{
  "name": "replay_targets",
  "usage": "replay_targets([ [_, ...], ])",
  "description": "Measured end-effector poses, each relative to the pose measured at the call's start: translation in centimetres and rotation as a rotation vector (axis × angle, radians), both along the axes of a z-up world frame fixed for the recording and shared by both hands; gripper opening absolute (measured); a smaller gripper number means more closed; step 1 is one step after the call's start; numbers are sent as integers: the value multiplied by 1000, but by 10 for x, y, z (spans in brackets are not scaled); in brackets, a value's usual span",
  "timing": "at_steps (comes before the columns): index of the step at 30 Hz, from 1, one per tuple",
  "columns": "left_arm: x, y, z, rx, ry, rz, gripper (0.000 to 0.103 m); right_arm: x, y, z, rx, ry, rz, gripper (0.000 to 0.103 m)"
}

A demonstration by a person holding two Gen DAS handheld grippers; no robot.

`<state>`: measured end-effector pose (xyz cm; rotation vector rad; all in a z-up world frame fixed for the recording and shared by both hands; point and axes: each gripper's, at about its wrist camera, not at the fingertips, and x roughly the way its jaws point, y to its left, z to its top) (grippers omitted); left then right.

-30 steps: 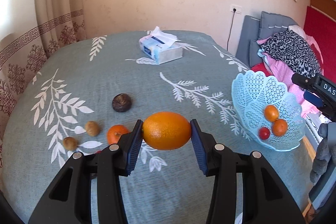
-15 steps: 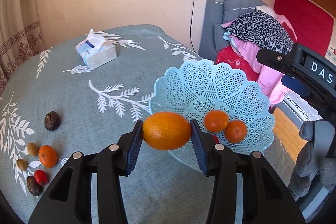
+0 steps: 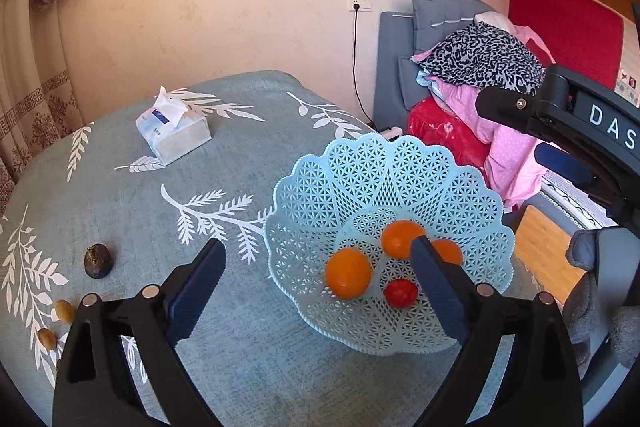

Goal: Organize fruits
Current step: 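Lower the oval orange into the blue basket and open the left tool, then move the left tool to the dark brown round fruit and close on it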

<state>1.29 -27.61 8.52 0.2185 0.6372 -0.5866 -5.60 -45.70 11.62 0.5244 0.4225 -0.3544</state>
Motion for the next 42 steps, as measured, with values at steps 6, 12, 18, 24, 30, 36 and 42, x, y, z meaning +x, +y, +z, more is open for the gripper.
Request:
replay_targets([
  [6, 2, 17, 8, -7, -19, 46, 96, -6, 10, 8, -23, -44, 16, 95],
  [12, 3, 40, 17, -14, -58, 117, 96, -16, 21, 17, -60, -126, 23, 100],
  [18, 6, 73, 16, -31, -67, 182, 96, -24, 35, 23, -124, -206, 32, 100],
  [24, 13, 119, 13, -110, -30, 223, 96, -23, 57, 27, -207, -212, 82, 100],
  [30, 16, 171, 12, -82, -38, 344, 96, -16, 72, 24, -200, -191, 143, 100],
  [36, 14, 224, 1, -50, -16, 455, 96, -7, 94, 18, -208, -151, 213, 100],
  [42, 15, 257, -21, -31, 42, 526, 96, 1, 115, 10, -217, -117, 282, 100],
])
